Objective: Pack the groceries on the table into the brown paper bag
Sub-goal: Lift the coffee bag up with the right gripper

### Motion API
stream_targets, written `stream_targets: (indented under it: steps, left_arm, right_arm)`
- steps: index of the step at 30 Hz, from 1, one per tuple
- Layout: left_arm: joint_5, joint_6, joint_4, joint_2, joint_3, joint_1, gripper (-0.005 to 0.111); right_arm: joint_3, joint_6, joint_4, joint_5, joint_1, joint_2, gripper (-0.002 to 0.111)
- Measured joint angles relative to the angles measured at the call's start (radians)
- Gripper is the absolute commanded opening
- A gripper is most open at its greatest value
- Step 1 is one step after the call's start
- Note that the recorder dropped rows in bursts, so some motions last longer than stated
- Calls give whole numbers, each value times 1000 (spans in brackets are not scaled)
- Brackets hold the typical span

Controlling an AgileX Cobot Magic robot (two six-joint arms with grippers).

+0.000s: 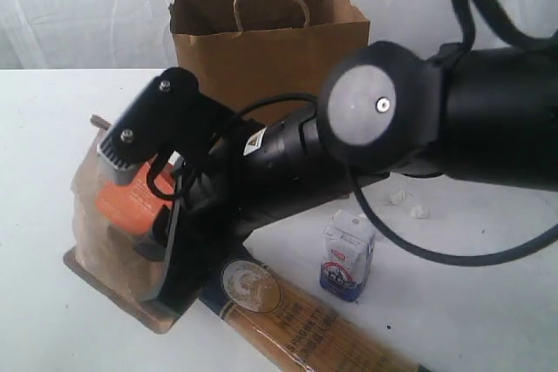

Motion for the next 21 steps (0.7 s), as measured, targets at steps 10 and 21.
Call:
stream_targets:
  steps: [10,21]
  left_arm:
    - [0,0,0,0,0,0,0]
    - [0,0,0,0,0,0,0]
  right_arm:
    - [-79,0,149,12,0,-106,1]
    - [-193,0,217,-51,0,-174,1]
